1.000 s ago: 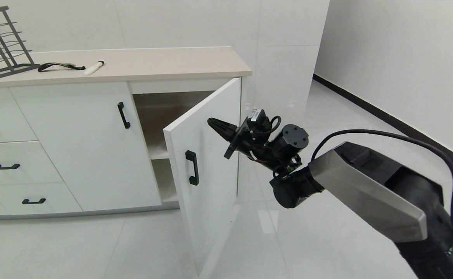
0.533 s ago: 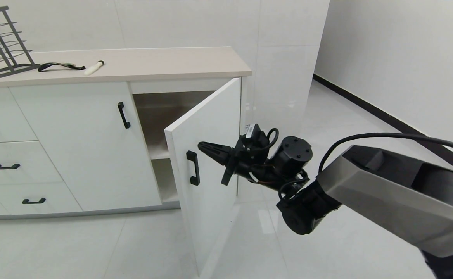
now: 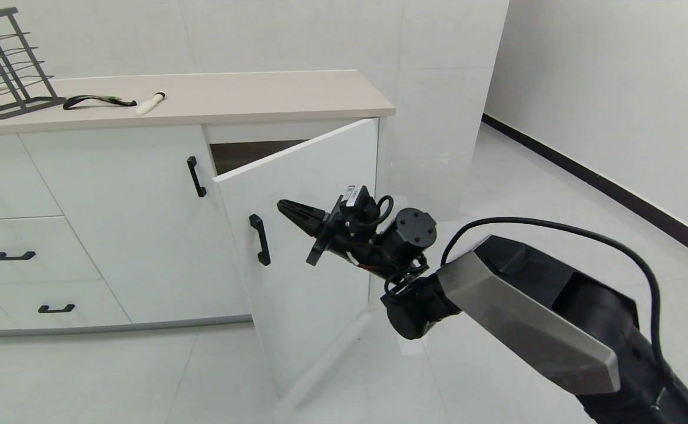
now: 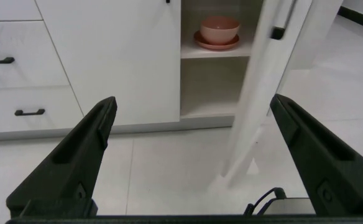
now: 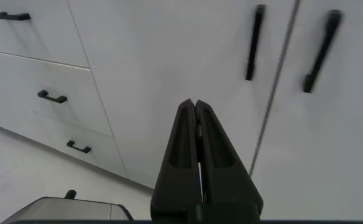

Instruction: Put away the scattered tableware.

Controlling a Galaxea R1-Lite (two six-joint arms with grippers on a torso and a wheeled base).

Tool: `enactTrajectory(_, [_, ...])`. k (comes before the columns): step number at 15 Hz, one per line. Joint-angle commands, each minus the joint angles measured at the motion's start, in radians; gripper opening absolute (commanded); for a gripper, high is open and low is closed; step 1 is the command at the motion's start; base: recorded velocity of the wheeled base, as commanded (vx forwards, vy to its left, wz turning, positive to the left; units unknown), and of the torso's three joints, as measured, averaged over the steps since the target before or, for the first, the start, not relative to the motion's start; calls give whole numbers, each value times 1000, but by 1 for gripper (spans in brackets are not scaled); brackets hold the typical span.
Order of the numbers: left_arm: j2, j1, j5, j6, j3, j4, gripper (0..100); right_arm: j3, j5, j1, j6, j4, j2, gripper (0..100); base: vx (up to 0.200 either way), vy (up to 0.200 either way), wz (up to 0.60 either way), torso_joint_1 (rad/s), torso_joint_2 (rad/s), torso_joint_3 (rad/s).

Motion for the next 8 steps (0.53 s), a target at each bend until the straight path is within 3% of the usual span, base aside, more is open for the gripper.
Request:
enactTrajectory(1, [1,0,0,-1,0,0,100,46,9,-8,0,-8,-34,0,0,0,0,0,0,0])
enactTrajectory(3, [1,0,2,-2,0,0,100,282,12,-25,-1,-13,-206,0,0,0,0,0,0,0])
enactTrajectory(5, [1,0,2,-2,0,0,100,603,12,-47,-1,-13,-460,0,0,0,0,0,0,0])
enactTrajectory(8, [1,-2,2,-4,0,0,100,1100,-1,-99,0,-13,-1013,0,0,0,0,0,0,0])
